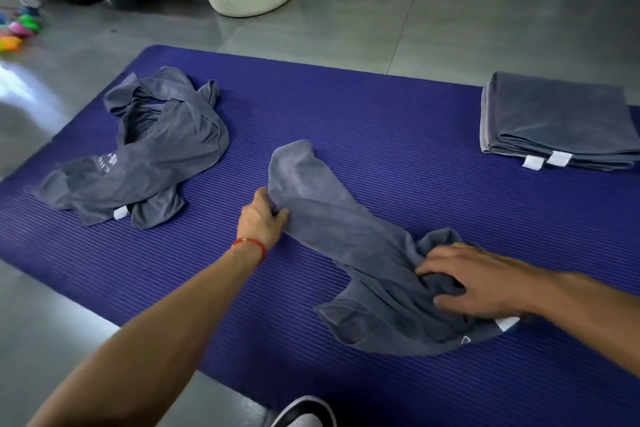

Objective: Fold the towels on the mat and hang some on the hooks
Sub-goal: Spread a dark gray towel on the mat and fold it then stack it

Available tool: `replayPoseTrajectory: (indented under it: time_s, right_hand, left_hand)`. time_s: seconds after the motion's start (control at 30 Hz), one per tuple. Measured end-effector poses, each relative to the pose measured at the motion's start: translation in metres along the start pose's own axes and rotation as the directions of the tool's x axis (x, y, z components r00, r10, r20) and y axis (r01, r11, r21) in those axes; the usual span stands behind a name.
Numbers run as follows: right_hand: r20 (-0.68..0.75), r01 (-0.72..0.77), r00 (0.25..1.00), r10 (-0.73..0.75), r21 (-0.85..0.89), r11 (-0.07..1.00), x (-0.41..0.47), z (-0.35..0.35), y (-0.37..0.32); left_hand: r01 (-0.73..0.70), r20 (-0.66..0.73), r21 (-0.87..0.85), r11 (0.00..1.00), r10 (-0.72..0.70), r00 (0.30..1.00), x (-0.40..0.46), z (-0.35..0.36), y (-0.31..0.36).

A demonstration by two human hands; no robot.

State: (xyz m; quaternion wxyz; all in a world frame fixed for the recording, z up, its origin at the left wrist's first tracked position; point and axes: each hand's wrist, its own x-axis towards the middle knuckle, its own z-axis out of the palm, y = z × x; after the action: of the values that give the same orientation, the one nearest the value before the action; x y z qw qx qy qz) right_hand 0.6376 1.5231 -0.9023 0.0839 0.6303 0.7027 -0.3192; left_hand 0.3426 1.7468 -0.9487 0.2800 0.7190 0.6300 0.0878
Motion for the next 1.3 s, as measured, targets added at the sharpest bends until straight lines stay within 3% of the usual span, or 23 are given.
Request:
replayPoseTrajectory:
  time_s: [0.1,0.17,0.27,0.33,0.4,0.5,0.53,0.63,0.7,0.8,0.87,0.97,1.03,1.1,1.17,1.23,1.3]
  right_hand:
    - [-0.124,-0.038,0.992,0.034,-0.026,0.999,0.0,-0.004,-0.011]
    - [-0.285,-0.011,0.958,0.01,-0.003,1.0,0.005,-0.009,-0.021]
    - [-0.412,0.099,0.91,0.042,0.313,0.944,0.017,-0.019,-0.048]
    - [-0.456,0.177,0.882,0.121,0.558,0.811,0.026,-0.025,-0.066]
    - [-0.476,0.194,0.854,0.21,0.666,0.72,0.037,-0.03,-0.07]
    - [-0.471,0.164,0.81,0.35,0.755,0.636,0.04,-0.04,-0.057]
    - [-0.457,0.19,0.805,0.378,0.803,0.565,0.038,-0.042,-0.051]
    - [-0.337,0.259,0.852,0.402,0.937,0.237,0.025,-0.048,-0.031]
    - [-0.261,0.233,0.878,0.402,0.965,0.118,0.017,-0.052,-0.021]
    - [-0.243,0.161,0.864,0.44,0.963,0.215,0.009,-0.05,-0.007]
    - [-0.288,0.108,0.834,0.471,0.922,0.373,0.002,-0.05,0.006]
    - [-0.394,-0.124,0.822,0.412,0.582,0.804,-0.014,-0.056,0.03]
    - [-0.424,-0.272,0.816,0.394,0.32,0.908,-0.019,-0.057,0.041]
    - [-0.37,-0.438,0.763,0.53,0.307,0.845,-0.016,-0.051,0.046]
    - [-0.186,-0.574,0.68,0.709,0.465,0.674,-0.012,-0.045,0.043]
    - [0.011,-0.557,0.635,0.773,0.7,0.447,-0.009,-0.035,0.043]
    - [0.075,-0.467,0.671,0.737,0.815,0.343,-0.01,-0.025,0.049]
  left_hand:
    - [0.018,-0.006,-0.113,0.993,-0.019,1.0,-0.008,-0.014,0.019]
    - [-0.08,-0.029,-0.128,0.989,0.077,0.997,-0.031,-0.018,0.042]
    - [-0.254,-0.036,-0.237,0.938,0.253,0.967,-0.077,-0.02,0.08]
    - [-0.347,0.014,-0.382,0.856,0.381,0.925,-0.103,-0.02,0.104]
    - [-0.44,0.021,-0.472,0.764,0.509,0.861,-0.116,-0.022,0.12]
    - [-0.641,-0.188,-0.287,0.712,0.615,0.766,-0.098,-0.024,0.113]
    - [-0.664,-0.175,-0.168,0.728,0.641,0.747,-0.084,-0.02,0.101]
    - [-0.61,0.153,-0.037,0.791,0.608,0.779,-0.056,0.007,0.061]
    - [-0.618,0.215,-0.056,0.784,0.614,0.759,-0.051,0.024,0.049]
    - [-0.557,0.107,-0.073,0.827,0.562,0.82,-0.047,0.032,0.056]
    - [-0.499,0.082,-0.075,0.863,0.504,0.86,-0.038,0.029,0.061]
    - [-0.468,0.099,-0.134,0.873,0.482,0.871,-0.024,0.018,0.062]
    - [-0.483,0.139,-0.165,0.86,0.505,0.852,-0.018,0.014,0.067]
    - [-0.568,0.158,-0.142,0.81,0.585,0.795,-0.015,0.018,0.069]
    - [-0.646,0.178,-0.076,0.76,0.647,0.741,-0.015,0.027,0.061]
    - [-0.635,0.178,-0.01,0.772,0.627,0.759,-0.018,0.034,0.045]
    - [-0.578,0.149,0.011,0.816,0.57,0.808,-0.028,0.039,0.025]
